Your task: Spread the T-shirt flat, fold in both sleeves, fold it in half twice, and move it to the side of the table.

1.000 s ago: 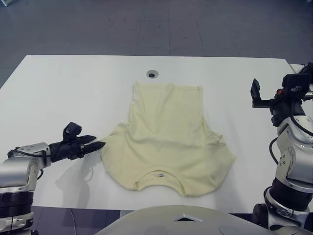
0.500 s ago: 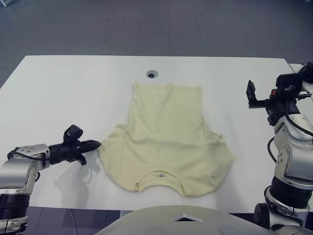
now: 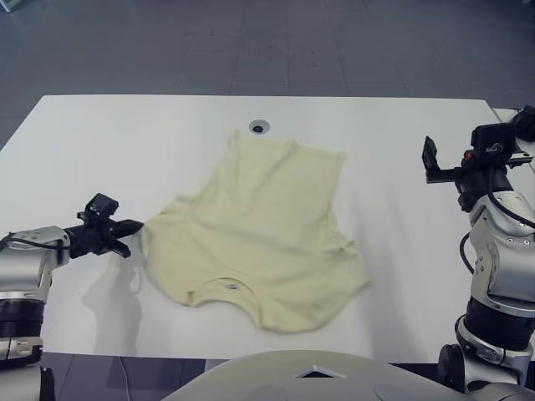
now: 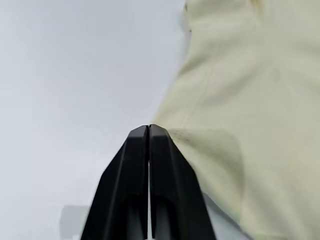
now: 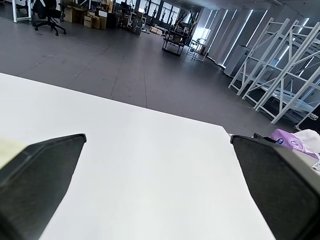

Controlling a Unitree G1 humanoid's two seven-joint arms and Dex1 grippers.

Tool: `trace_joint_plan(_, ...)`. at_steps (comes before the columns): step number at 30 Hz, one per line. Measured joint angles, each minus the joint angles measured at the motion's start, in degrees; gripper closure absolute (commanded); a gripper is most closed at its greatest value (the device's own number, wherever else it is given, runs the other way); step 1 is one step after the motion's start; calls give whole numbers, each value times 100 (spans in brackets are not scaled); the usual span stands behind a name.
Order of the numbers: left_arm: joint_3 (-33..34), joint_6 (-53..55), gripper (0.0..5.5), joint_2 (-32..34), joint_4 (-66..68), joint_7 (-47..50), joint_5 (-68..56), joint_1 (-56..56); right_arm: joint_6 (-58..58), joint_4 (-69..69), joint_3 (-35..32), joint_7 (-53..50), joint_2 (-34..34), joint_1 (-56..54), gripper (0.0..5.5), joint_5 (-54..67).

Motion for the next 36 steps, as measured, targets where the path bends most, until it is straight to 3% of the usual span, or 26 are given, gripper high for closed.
trace_joint_plan(12, 98, -18, 548, 732, -719, -960, 9, 334, -54, -106, 50, -135, 58, 239, 10, -14)
trace_joint_plan(19, 107, 153, 548, 882, -1423, -1295, -174, -361, -42, -323, 75, -301, 227, 455, 10, -15)
trace_joint_plan(29, -98, 467, 548, 856, -2856, -1573, -653, 29, -41, -344, 117, -352, 246, 494, 10, -10)
trace_joint_plan(36, -699, 594, 548, 411, -3080, -1246, -660, 18, -42, -304, 213, -337, 244, 465, 10, 0)
